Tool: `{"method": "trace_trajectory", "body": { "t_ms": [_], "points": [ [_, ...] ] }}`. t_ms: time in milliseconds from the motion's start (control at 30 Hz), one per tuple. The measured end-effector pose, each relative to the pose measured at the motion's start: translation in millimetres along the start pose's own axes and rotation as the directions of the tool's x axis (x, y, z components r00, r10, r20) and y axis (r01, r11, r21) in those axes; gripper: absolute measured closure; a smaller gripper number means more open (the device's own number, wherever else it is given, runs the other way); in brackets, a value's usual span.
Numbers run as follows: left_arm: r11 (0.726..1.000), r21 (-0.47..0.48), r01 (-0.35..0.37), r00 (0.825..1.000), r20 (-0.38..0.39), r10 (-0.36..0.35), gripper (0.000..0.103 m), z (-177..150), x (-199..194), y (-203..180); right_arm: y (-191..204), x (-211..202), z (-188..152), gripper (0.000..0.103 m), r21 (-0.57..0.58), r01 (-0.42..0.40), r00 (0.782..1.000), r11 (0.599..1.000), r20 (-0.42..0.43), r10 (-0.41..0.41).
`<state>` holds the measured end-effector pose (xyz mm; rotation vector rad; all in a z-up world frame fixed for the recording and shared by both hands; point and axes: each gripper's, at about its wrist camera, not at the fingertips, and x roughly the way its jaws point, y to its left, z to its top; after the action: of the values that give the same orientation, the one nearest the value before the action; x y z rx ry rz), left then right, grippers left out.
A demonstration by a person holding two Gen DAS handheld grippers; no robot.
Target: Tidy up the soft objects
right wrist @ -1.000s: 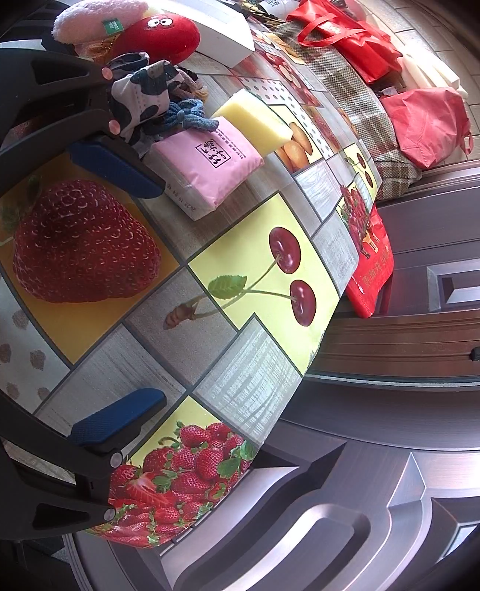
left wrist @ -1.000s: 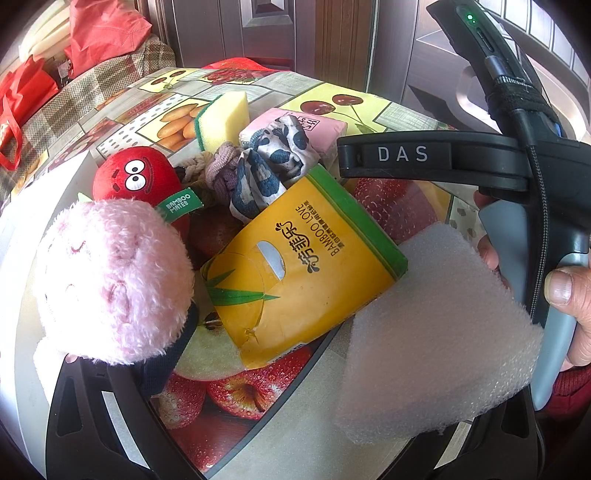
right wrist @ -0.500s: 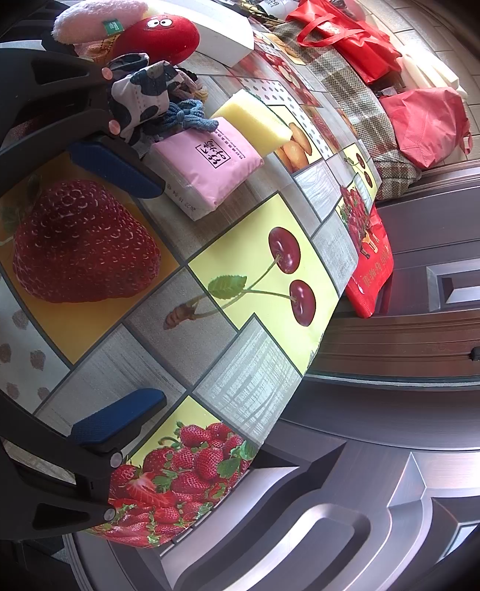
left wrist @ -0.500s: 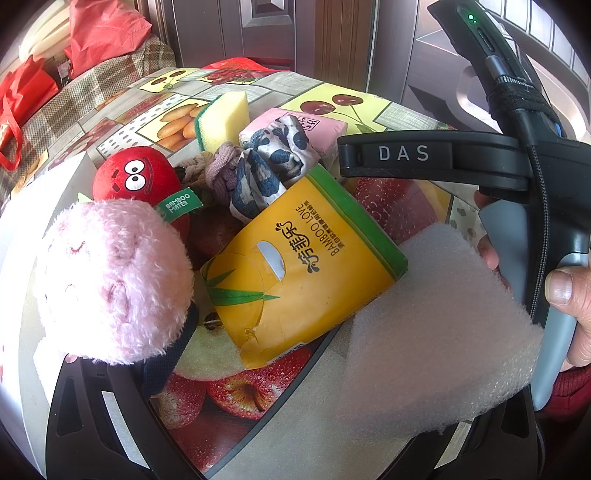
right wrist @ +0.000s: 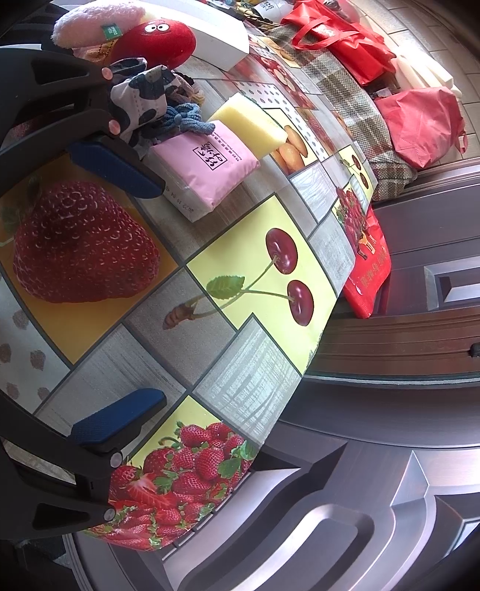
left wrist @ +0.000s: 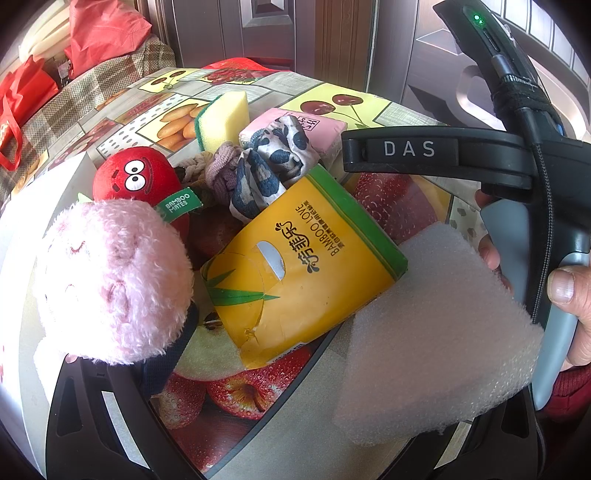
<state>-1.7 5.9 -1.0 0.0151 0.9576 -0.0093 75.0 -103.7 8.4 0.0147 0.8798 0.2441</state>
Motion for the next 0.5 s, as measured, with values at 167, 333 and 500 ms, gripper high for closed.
{"method": "trace_trajectory", "body": {
  "t_ms": [167, 333, 500],
  "points": [
    [1.000, -0.003, 0.001, 1.000, 0.017, -0.001, 0.001, 0, -2, -5, -2, -2, 0, 0.000, 0.010, -0.016, 1.000, 1.000, 0.007, 0.016],
    [0.995, -0.075, 0.065, 0.972, 0.229, -0.046, 0.001, -2, -60, 6, -10, -6, 0, 0.000, 0.052, -0.073, 0.997, 0.996, 0.031, 0.071],
    [0.981, -0.164, 0.101, 0.903, 0.428, -0.021, 0.000, -2, -133, 30, -10, -7, 0, 0.000, 0.055, -0.077, 0.997, 0.996, 0.033, 0.075]
  ]
}}
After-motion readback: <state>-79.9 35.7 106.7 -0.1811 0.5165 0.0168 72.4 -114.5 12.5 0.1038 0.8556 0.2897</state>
